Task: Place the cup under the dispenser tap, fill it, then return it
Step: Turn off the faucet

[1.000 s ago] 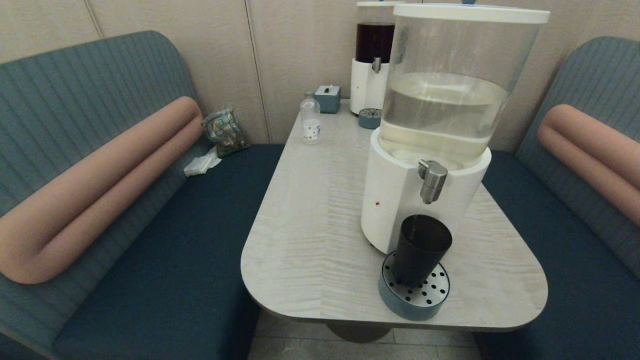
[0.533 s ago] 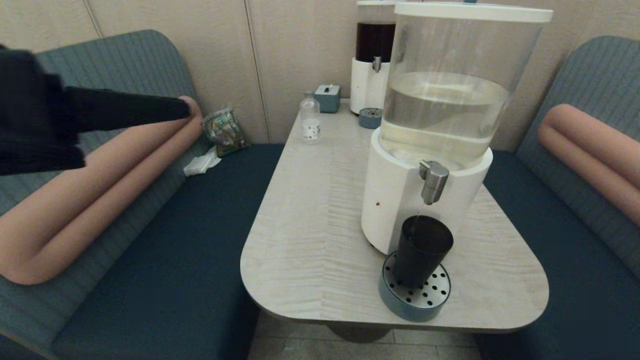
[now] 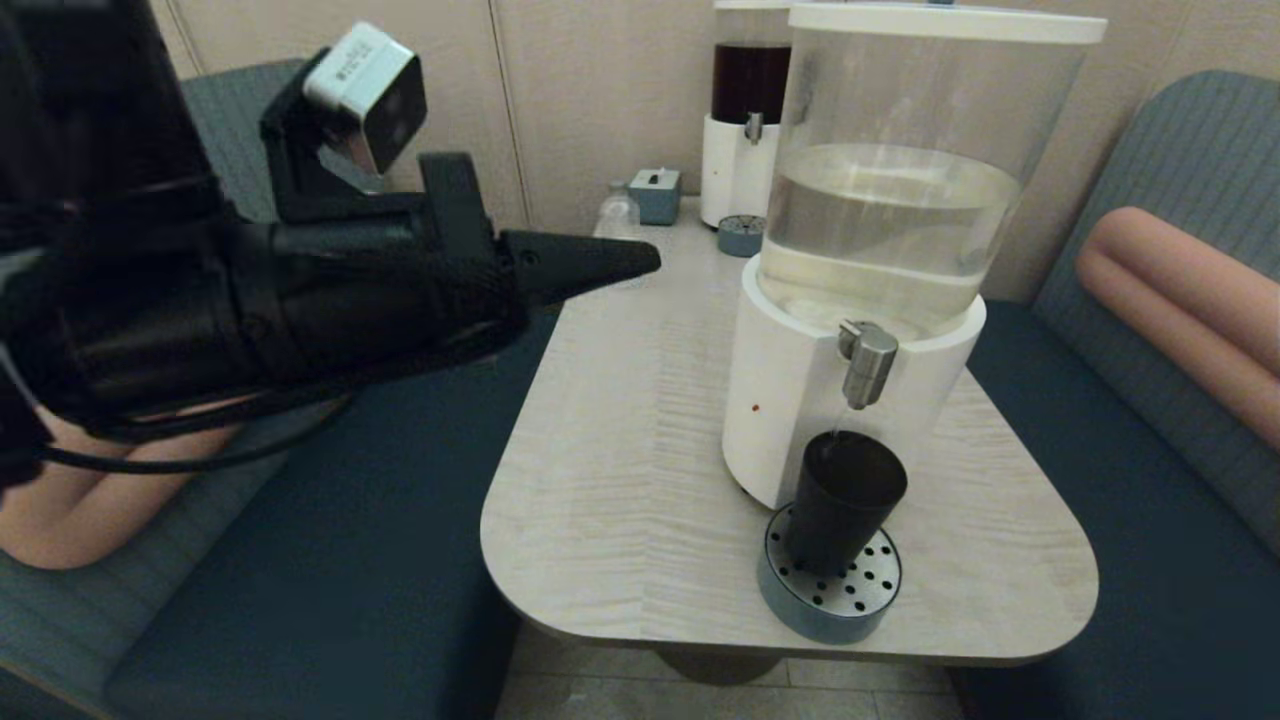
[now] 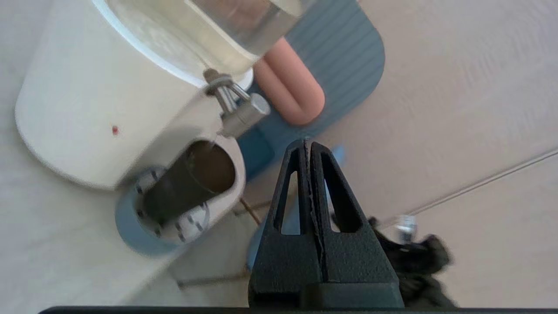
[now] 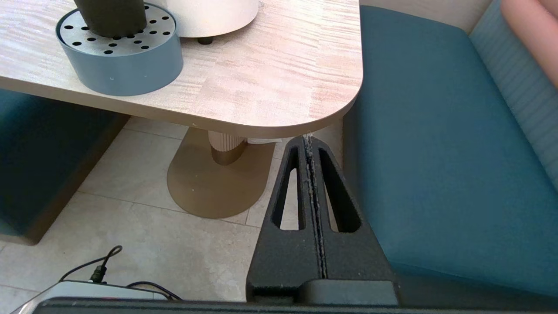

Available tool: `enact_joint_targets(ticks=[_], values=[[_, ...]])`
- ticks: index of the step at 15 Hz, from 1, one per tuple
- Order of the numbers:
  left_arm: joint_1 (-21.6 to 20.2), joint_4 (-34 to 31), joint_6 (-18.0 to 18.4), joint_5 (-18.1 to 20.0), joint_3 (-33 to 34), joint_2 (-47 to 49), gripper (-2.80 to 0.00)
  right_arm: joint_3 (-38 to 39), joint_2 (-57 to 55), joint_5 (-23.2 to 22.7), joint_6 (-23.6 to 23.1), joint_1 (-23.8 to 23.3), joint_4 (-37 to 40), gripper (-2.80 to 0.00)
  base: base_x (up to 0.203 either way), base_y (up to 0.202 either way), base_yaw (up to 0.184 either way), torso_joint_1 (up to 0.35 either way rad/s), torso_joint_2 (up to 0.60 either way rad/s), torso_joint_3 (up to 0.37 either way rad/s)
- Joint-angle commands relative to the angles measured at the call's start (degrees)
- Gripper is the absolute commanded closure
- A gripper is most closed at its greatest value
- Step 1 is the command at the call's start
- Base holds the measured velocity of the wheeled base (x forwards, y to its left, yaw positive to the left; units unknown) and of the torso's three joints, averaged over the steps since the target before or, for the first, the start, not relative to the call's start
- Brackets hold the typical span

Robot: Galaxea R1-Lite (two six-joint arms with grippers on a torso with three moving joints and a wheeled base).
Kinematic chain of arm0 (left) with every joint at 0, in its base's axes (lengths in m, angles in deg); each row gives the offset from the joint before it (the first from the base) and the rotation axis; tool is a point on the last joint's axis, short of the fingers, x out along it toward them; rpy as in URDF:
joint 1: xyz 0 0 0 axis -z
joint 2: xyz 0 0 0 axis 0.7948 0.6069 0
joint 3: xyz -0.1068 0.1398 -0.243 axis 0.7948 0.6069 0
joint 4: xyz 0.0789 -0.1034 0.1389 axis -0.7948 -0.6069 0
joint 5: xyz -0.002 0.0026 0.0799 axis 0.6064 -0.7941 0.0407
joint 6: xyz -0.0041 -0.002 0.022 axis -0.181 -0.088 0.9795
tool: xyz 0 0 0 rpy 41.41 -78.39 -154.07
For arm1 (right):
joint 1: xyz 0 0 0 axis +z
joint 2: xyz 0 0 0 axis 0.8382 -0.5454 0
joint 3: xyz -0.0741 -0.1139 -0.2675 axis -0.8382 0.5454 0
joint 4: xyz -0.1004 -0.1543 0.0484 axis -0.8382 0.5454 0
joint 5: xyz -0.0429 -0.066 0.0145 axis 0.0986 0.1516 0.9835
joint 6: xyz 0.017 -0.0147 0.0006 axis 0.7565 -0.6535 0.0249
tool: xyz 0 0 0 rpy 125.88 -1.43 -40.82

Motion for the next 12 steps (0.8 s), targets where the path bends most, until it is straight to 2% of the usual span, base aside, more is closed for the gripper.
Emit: enact_joint_targets(ticks=[1, 4, 6, 9, 12], values=[[0.2, 12.0, 1.7, 0.1, 4.8, 4.9, 0.00, 0.0, 0.1, 0.0, 0.0, 0.0, 0.0, 0.00, 0.000, 0.000, 0.000, 0.000, 0.00, 0.000], [0.2, 19.1, 14.4, 0.1, 6.7, 11.3, 0.00, 0.0, 0.1, 0.0, 0.0, 0.0, 0.0, 0.00, 0.000, 0.000, 0.000, 0.000, 0.00, 0.000], [0.2, 21.4, 21.0, 0.1, 6.8, 15.3, 0.00, 0.0, 0.1, 0.0, -0.1, 0.0, 0.0, 0.00, 0.000, 0.000, 0.000, 0.000, 0.00, 0.000], [0.6, 22.3, 27.2, 0.2, 5.0, 19.2, 0.00, 0.0, 0.1, 0.0, 0.0, 0.0, 0.0, 0.00, 0.000, 0.000, 0.000, 0.000, 0.00, 0.000], [1.2, 22.4, 33.0, 0.7, 0.1, 23.2, 0.00, 0.0, 0.1, 0.0, -0.1, 0.0, 0.0, 0.00, 0.000, 0.000, 0.000, 0.000, 0.00, 0.000]])
